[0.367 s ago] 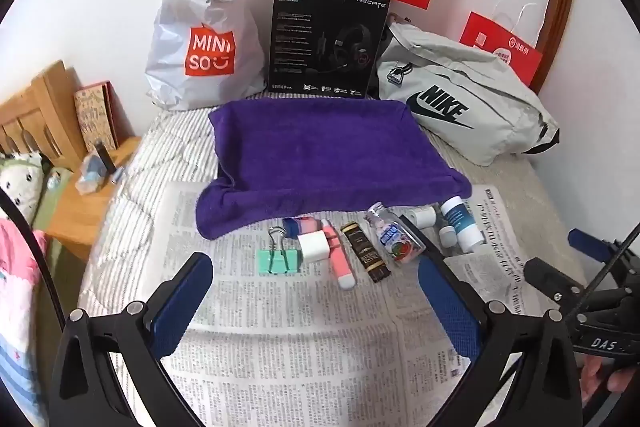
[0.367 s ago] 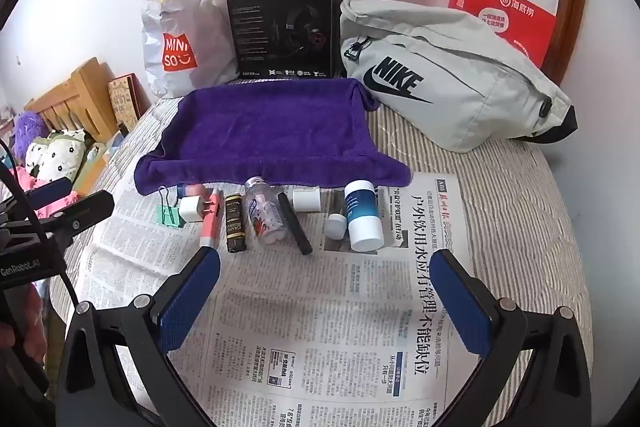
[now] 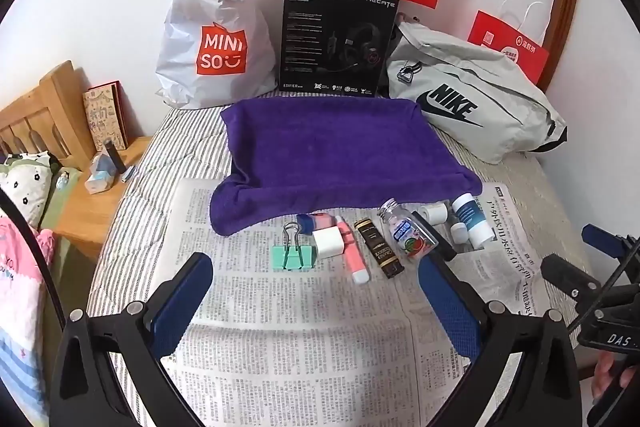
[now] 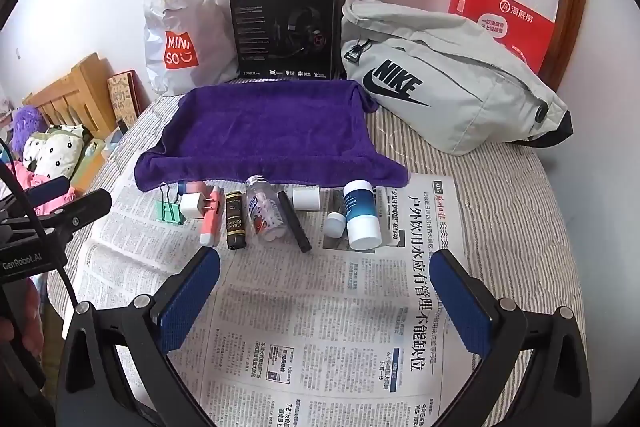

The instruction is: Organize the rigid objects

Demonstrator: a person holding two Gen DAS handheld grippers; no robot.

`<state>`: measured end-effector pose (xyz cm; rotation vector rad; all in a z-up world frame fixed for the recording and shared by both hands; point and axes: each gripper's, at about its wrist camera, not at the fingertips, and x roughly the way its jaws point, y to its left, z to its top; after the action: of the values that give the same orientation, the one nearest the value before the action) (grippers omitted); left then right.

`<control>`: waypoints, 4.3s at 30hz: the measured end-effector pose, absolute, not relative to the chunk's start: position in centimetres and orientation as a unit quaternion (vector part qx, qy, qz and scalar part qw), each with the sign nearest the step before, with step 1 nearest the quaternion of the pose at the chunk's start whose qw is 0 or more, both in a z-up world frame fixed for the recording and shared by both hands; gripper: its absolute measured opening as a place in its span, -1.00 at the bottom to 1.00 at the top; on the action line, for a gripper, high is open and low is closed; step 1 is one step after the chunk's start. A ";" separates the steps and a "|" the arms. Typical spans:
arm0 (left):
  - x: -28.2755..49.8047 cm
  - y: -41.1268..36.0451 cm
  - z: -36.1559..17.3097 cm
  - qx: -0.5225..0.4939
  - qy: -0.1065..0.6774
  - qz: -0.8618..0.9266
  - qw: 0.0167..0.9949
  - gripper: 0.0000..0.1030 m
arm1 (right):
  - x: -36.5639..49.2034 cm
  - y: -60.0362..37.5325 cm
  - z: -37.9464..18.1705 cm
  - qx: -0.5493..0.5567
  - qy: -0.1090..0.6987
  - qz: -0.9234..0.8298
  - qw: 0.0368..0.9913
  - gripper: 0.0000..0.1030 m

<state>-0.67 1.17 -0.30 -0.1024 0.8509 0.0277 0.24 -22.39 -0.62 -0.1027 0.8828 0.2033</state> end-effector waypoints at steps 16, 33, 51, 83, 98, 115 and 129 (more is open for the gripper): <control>-0.7 1.0 -0.1 -0.048 0.416 0.017 0.908 1.00 | 0.2 -23.7 -0.3 -0.039 0.427 0.089 0.899 1.00; -0.9 0.4 0.1 -0.041 0.416 0.017 0.908 1.00 | 0.3 -24.3 -0.3 -0.037 0.428 0.084 0.899 1.00; -1.1 -0.2 0.3 -0.033 0.415 0.013 0.909 1.00 | -0.1 -24.6 0.1 -0.037 0.426 0.083 0.900 1.00; -1.1 -0.3 0.8 -0.032 0.413 0.011 0.910 1.00 | -0.4 -24.4 0.1 -0.042 0.427 0.079 0.900 1.00; -0.5 -0.2 0.9 -0.023 0.406 0.019 0.913 1.00 | 0.4 -25.0 -0.1 -0.041 0.425 0.077 0.901 1.00; 3.7 3.4 -7.3 -0.038 0.455 0.063 0.887 1.00 | 4.0 -26.5 -3.5 -0.044 0.434 0.089 0.895 0.99; 6.5 3.0 -12.6 -0.009 0.484 0.064 0.873 0.91 | 6.2 -27.6 -7.8 -0.046 0.479 0.072 0.874 0.99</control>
<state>6.50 3.00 -12.62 -0.0179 1.0120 0.1337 6.24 -27.62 -7.78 -0.0961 0.9998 0.1511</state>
